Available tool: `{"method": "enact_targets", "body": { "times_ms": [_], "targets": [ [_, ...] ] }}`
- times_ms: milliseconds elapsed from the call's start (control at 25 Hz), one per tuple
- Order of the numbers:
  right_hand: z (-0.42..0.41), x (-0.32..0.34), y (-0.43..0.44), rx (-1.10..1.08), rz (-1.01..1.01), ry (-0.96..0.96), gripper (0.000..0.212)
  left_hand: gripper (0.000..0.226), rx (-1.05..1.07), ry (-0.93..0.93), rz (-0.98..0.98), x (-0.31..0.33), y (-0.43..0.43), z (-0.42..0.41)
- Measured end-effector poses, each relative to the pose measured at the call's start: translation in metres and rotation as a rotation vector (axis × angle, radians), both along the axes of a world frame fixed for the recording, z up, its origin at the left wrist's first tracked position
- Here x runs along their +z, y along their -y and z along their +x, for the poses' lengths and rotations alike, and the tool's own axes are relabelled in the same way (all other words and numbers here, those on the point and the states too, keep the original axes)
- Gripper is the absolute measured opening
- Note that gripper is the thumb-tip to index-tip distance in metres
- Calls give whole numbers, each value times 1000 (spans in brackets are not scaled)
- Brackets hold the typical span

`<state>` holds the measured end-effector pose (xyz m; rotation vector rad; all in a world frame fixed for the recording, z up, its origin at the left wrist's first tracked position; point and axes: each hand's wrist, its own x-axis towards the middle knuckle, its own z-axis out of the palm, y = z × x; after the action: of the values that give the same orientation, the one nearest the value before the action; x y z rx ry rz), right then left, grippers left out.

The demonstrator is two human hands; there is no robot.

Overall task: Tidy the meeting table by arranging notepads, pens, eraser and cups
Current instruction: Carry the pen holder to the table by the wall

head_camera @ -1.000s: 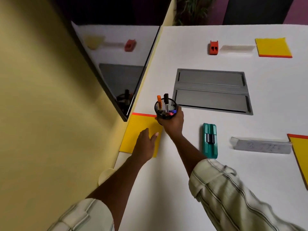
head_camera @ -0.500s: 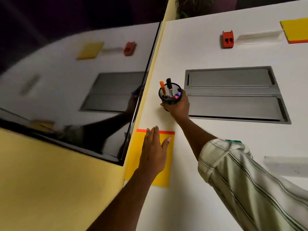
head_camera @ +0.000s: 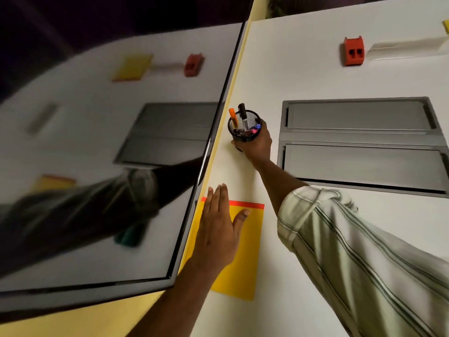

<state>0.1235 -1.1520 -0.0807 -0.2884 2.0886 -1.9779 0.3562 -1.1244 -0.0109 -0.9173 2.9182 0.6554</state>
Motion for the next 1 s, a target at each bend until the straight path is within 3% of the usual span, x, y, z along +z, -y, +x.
{"method": "enact_targets", "body": {
  "times_ms": [440, 1000],
  "targets": [
    [-16, -10, 21, 3, -8, 15, 79, 92, 20, 44, -28, -1, 10, -1],
    [-28, -15, 35, 62, 134, -29, 79, 89, 35, 29, -17, -10, 6, 7]
  ]
}}
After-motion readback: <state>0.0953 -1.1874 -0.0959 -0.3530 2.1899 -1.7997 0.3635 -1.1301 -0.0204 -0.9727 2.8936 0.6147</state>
